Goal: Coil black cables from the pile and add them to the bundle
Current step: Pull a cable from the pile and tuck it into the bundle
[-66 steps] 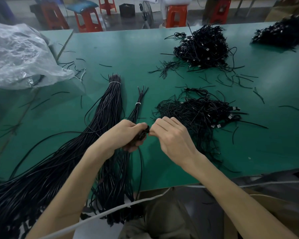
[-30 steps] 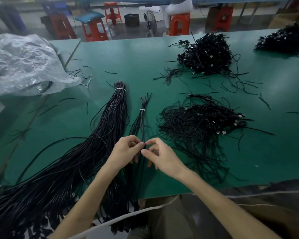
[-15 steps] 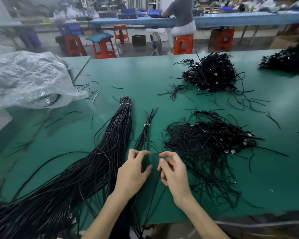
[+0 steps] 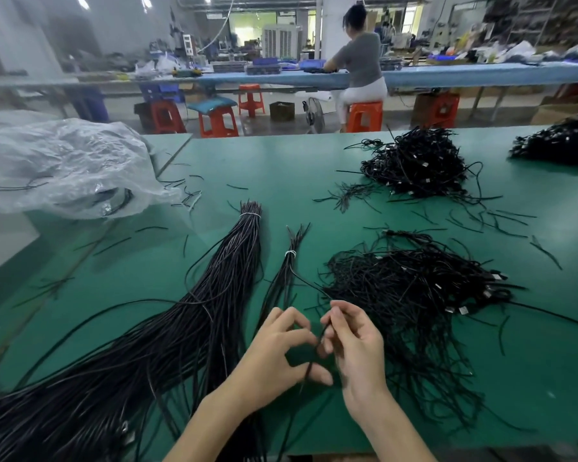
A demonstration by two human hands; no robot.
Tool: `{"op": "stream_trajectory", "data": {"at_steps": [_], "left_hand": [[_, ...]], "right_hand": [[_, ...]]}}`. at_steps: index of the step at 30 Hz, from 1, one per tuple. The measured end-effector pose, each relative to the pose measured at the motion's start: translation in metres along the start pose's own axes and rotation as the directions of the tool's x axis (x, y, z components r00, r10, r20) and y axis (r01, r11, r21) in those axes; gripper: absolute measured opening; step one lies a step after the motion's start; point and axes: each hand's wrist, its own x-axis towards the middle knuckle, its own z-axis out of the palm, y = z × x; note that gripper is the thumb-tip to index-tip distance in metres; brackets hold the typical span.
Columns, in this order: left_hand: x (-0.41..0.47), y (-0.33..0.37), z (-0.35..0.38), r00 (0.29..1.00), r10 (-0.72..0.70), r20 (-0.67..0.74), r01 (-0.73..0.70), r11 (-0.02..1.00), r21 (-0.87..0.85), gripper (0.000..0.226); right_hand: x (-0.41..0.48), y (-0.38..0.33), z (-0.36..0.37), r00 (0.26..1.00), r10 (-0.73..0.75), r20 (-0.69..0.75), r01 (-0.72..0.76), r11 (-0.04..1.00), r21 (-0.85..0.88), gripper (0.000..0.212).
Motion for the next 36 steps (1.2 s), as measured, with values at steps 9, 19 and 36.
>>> {"op": "stream_trajectory", "data": {"at_steps": [9,19,36], "left_hand": [[0.005,0.039,-0.028,0.99,-0.064,-0.123,-0.009,0.856,-0.518,0.038],[0.043,0.038,-0.101,0.973,-0.215,0.08,0.147,0.316,-0.937,0.046],[0.097,-0.053,-0.084,0.69,-0.723,0.04,0.545,0.482,-0.686,0.041]], "right_hand": [[0.0,0.002,0.003,0.997,0.008,-0.075,-0.009,1.0,-0.006,0.009],[0.004,0.002,0.002,0.992,0.047,-0.12,-0.042,0.998,0.044,0.012],[-0.002,-0.002,0.001,0.996,0.077,-0.05,-0.076,0.997,0.009,0.017]]}}
